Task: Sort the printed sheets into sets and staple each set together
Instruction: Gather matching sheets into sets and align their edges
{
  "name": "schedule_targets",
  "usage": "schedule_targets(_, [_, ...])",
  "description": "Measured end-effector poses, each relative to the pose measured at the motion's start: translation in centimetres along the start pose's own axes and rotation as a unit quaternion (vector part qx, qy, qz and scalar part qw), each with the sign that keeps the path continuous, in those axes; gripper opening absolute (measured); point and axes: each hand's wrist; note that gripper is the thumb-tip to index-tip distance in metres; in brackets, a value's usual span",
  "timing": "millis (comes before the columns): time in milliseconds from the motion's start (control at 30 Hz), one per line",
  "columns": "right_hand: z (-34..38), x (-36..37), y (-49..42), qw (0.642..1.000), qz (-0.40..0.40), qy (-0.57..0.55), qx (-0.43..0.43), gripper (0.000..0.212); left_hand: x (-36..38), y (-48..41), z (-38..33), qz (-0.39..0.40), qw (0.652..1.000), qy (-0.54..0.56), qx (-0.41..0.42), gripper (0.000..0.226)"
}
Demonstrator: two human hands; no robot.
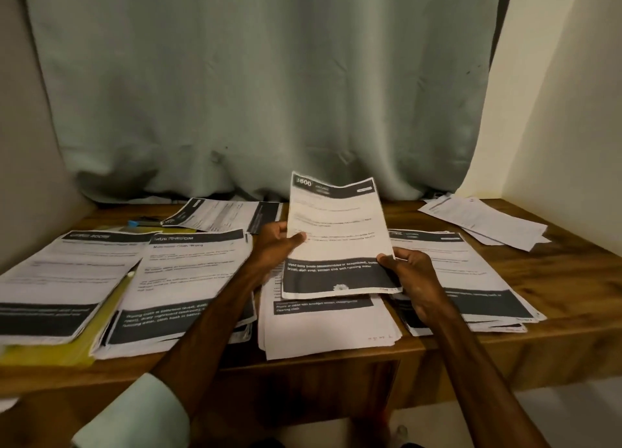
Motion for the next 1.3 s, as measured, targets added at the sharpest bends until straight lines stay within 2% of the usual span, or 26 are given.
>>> schedule_targets(167, [1.0,3.5,0.7,0.999,0.029,-0.034,0.007,0.035,-2.5,0.6,-1.4,0.007,0.994,-0.106,0.027,0.032])
schedule_targets(300, [1.9,7.6,1.7,0.999,0.041,-0.03,-0.001,0.032,-6.6,1.7,-2.6,0.012,0.987,-0.151,0.06,0.031])
schedule_targets(467, [2.4,12.9,3.8,0.998,0.06,-0.027,-0.008,0.027,-13.6,4.2,-1.9,-0.045,0.976,-0.209,0.042,0.024])
schedule_targets(600, [3.4,17.5,6.8,0.996,0.082,0.001,-0.039,0.033,-19.2,7.0,-0.5,-0.144,0.932,-0.327,0.068,0.017])
schedule_targets(733, [3.9,21.9,9.4,0.994,0.087,0.026,-0.069,0.04,-24.5,9.8,0.6,-0.227,0.882,-0.408,0.057,0.012])
schedule_targets(833, [3.9,24.9,10.5,0.99,0.091,0.065,-0.089,0.047,-28.4,11.2,0.8,-0.266,0.854,-0.447,0.017,0.023])
schedule_targets(1000, [3.1,28.0,11.3,0.978,0.065,0.17,-0.1,0.06,-31.3,11.1,1.5,-0.198,0.86,-0.469,-0.028,0.029])
schedule_targets(1100, [2.6,28.3,11.4,0.978,0.049,0.185,-0.083,0.064,-30.4,10.1,1.7,-0.144,0.852,-0.503,-0.009,0.034])
schedule_targets(1200, [2.2,28.4,10.9,0.98,0.039,0.186,-0.066,0.063,-29.1,8.4,1.7,-0.112,0.827,-0.551,0.01,0.042])
schedule_targets(1300, [1.7,28.5,10.5,0.978,0.045,0.193,-0.059,0.063,-28.6,7.3,2.2,-0.079,0.8,-0.594,-0.006,0.05])
Point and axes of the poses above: each hand's wrist, its own y-axis away from the middle knuckle, its own x-axis out of the palm, z = x × y, and after that the axes turned 4 degrees about -z, right-handed
